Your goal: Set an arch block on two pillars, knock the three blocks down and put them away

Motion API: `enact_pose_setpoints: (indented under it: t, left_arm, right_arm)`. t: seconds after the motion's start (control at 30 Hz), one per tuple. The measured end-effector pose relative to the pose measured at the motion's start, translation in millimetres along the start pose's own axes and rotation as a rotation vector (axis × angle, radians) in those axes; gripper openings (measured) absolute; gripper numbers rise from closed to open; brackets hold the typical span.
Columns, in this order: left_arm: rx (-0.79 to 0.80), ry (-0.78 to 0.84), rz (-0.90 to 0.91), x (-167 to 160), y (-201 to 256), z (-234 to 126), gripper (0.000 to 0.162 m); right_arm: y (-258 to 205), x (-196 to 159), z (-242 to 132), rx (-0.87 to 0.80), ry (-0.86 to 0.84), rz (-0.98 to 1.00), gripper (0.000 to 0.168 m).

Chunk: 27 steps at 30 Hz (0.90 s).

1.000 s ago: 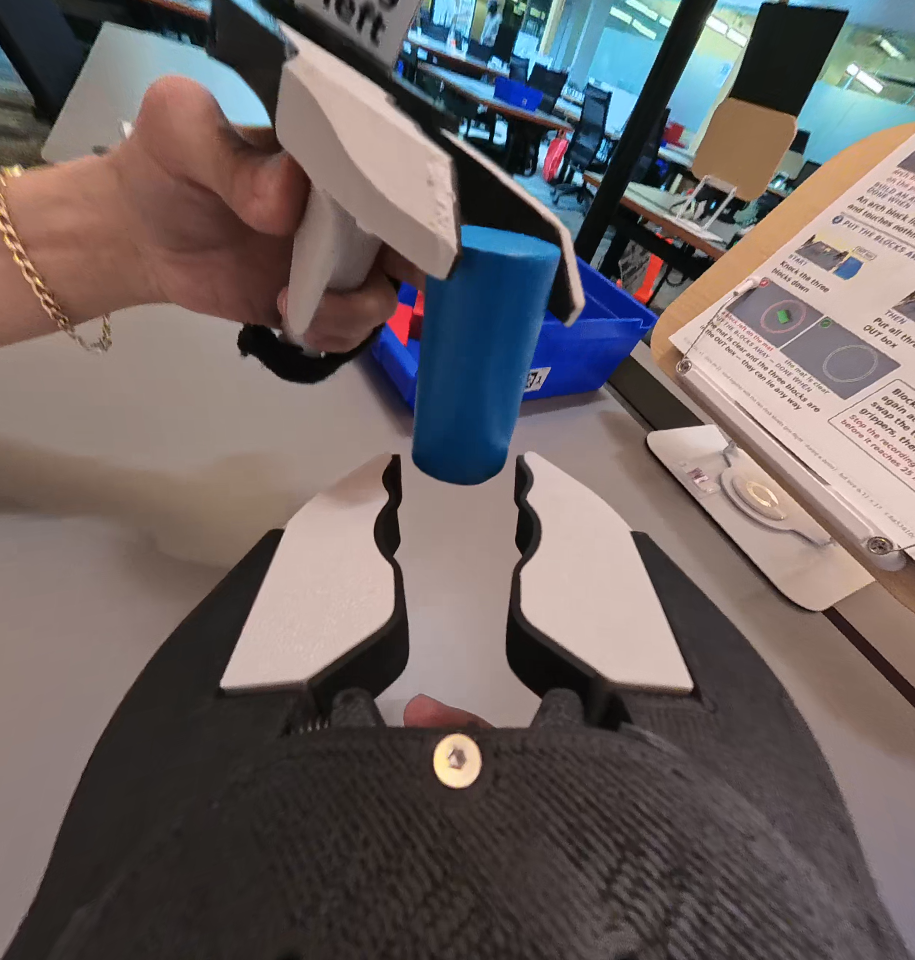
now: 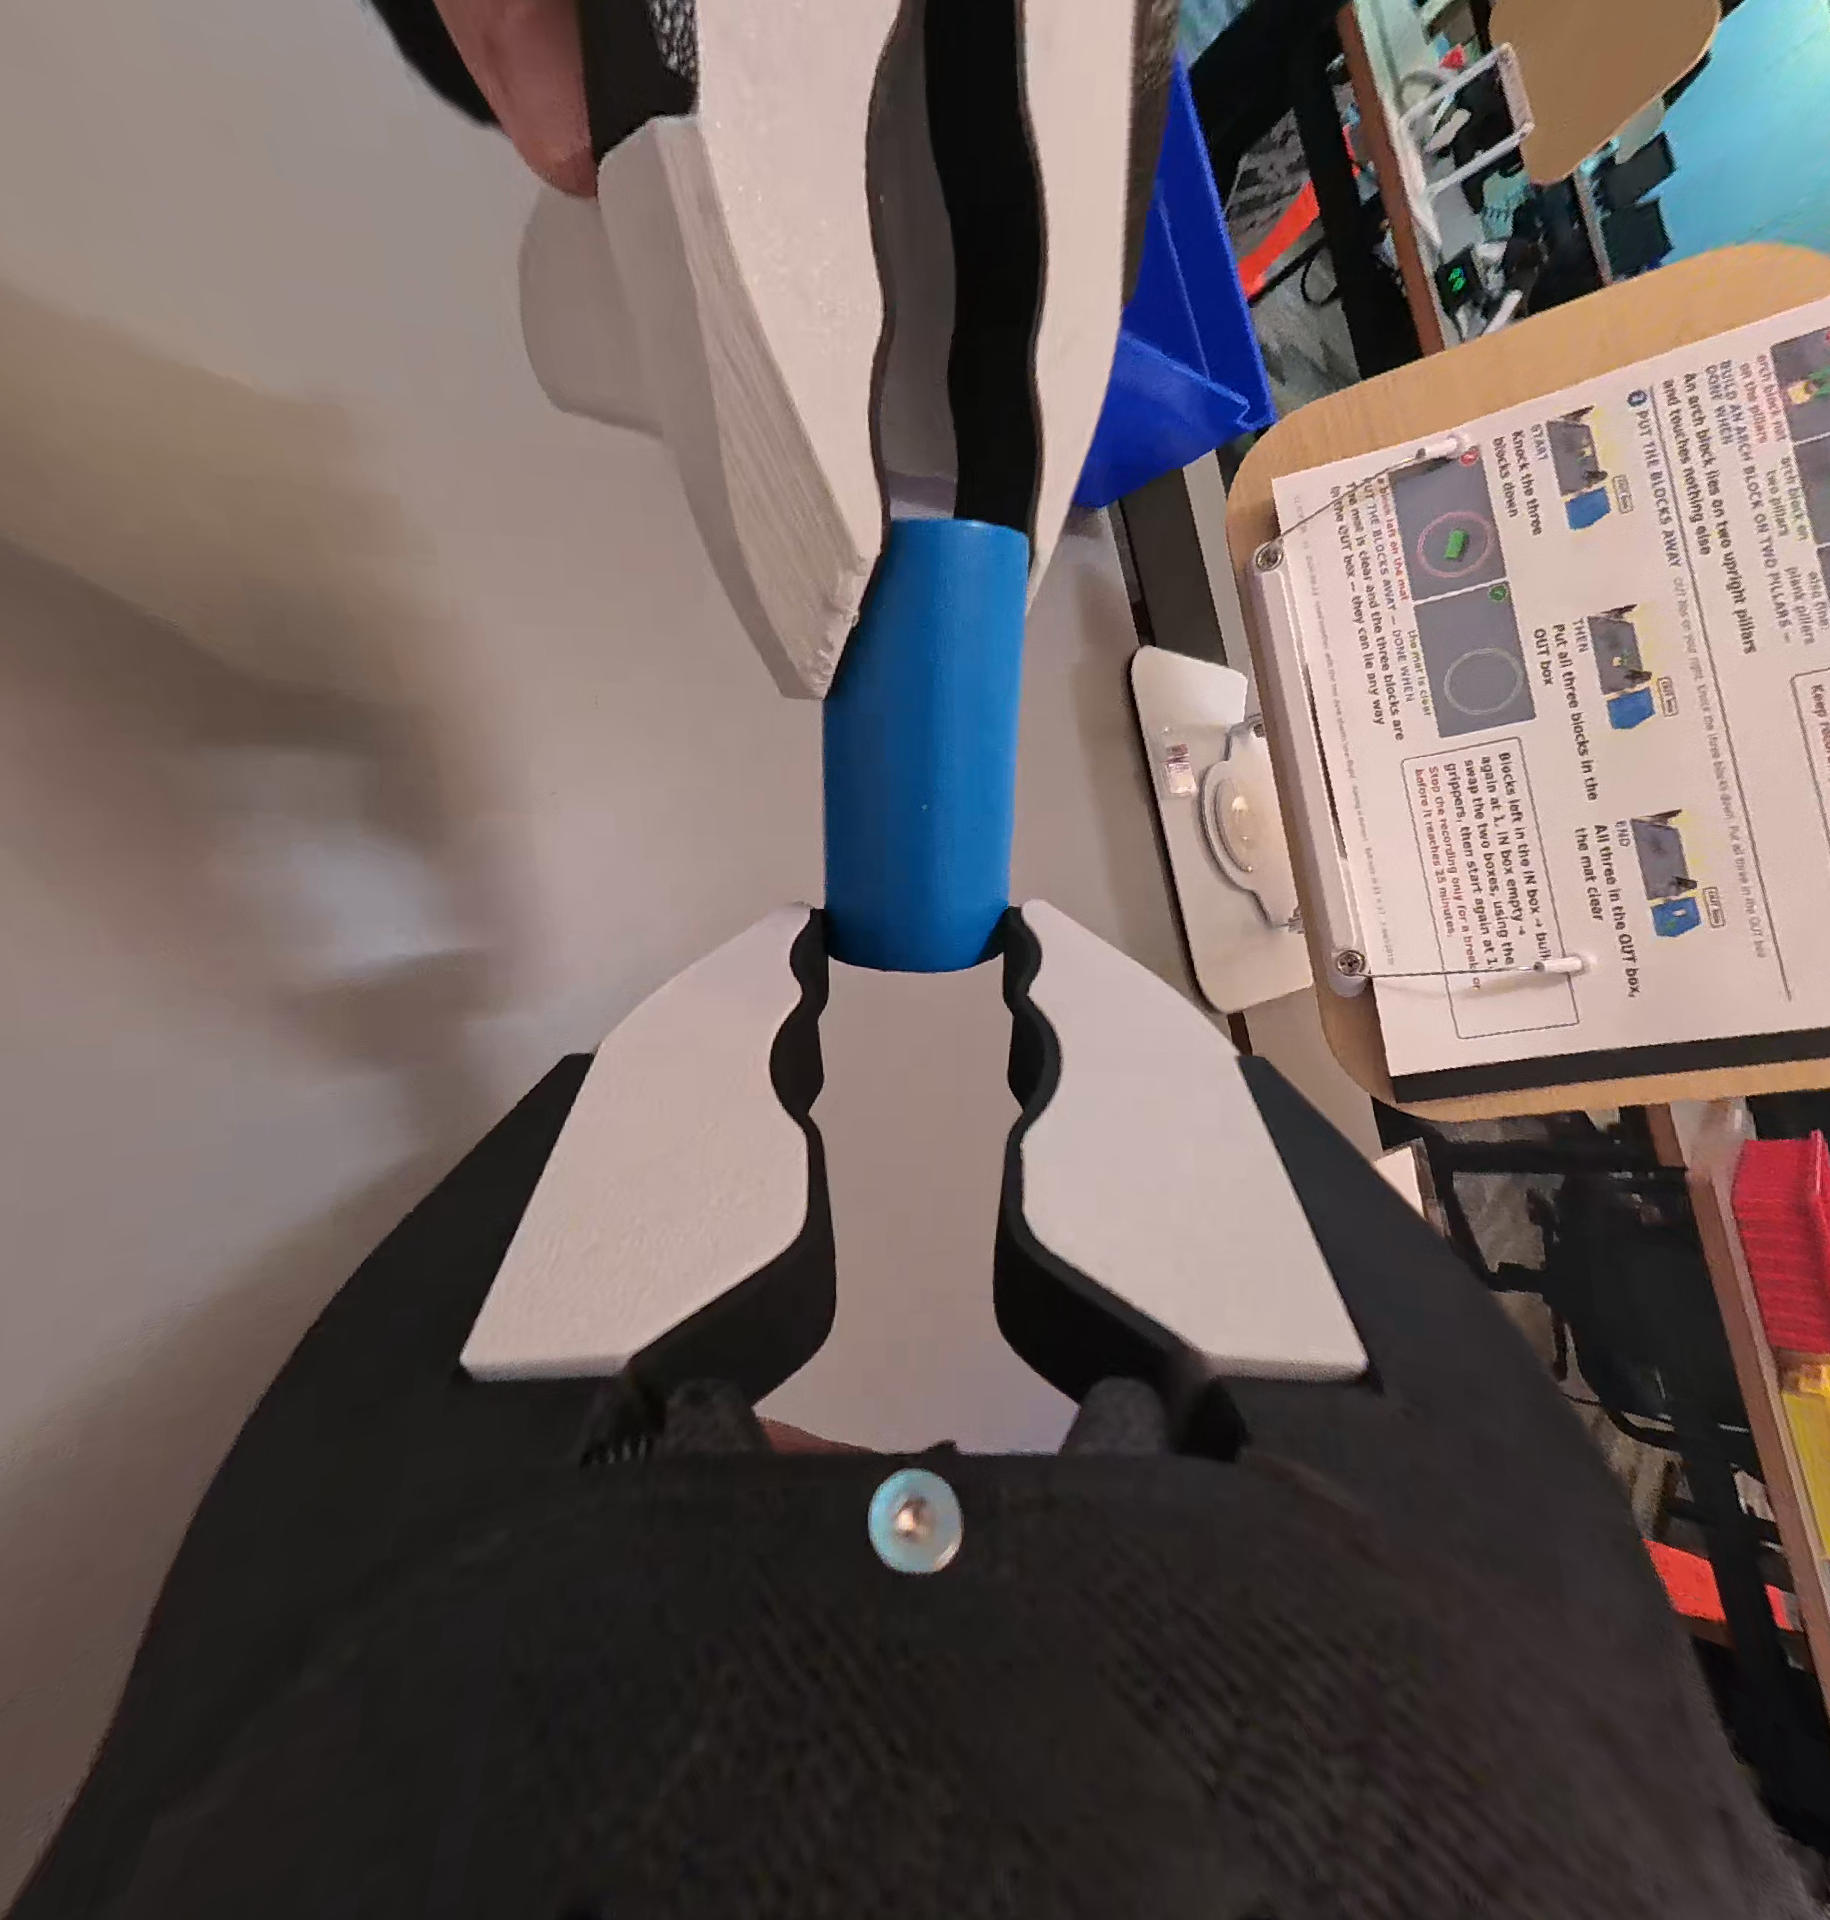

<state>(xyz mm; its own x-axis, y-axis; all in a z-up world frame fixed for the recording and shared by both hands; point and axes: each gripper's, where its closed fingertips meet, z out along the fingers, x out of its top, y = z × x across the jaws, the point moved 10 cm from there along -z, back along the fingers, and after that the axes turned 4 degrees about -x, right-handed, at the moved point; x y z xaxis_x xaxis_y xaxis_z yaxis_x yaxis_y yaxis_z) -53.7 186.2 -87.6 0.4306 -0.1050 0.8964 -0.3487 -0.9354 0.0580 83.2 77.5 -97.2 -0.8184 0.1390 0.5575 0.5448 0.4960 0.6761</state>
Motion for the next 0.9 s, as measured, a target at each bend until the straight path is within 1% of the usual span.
enact_pose_setpoints:
  t: [0.03, 0.07, 0.1, 0.2, 0.3, 0.37, 0.43, 0.47, 0.53, 0.6, 0.67, 0.7, 0.8, 0.9]
  left_arm:
    - [-0.007, 0.029, -0.011, -1, 0, -1, 0.033]
    - [-0.017, 0.068, -0.027, -3, -2, -3, 0.033]
    - [-0.032, 0.113, -0.051, -5, -3, -5, 0.033]
    - [-0.125, 0.311, -0.139, -11, -8, -12, 0.033]
    - [-0.224, 0.489, -0.216, -19, -11, -13, 0.033]
    - [-0.280, 0.578, -0.253, -23, -12, -11, 0.033]
    - [-0.326, 0.635, -0.279, -25, -11, -6, 0.033]
    - [-0.349, 0.646, -0.284, -26, -10, -3, 0.033]
    - [-0.370, 0.639, -0.287, -27, -9, 1, 0.033]
    - [-0.380, 0.634, -0.278, -27, -7, 3, 0.033]
    - [-0.385, 0.629, -0.271, -25, -6, 2, 0.033]
    - [-0.383, 0.628, -0.263, -25, -6, 1, 0.033]
    - [-0.384, 0.612, -0.253, -25, -5, 0, 0.033]
    - [-0.350, 0.587, -0.254, -28, -6, 1, 0.033]
  right_arm:
    - [0, -2, -1, -0.009, 0.041, 0.022, 0.033]
    - [1, -4, -2, -0.016, 0.103, 0.062, 0.033]
    - [2, -6, -4, -0.004, 0.178, 0.126, 0.038]
    - [11, -14, -11, 0.090, 0.427, 0.428, 0.054]
    - [18, -20, -15, 0.131, 0.688, 0.663, 0.051]
    - [16, -22, -13, 0.123, 0.763, 0.686, 0.048]
    - [11, -20, -10, 0.124, 0.804, 0.635, 0.044]
    - [9, -18, -10, 0.122, 0.822, 0.621, 0.044]
    - [8, -15, -10, 0.128, 0.848, 0.610, 0.046]
    - [9, -14, -12, 0.127, 0.861, 0.598, 0.044]
    - [11, -14, -12, 0.146, 0.848, 0.590, 0.039]
    - [12, -15, -13, 0.150, 0.840, 0.580, 0.034]
    - [16, -15, -16, 0.188, 0.808, 0.541, 0.033]
    - [23, -14, -16, 0.226, 0.714, 0.485, 0.033]
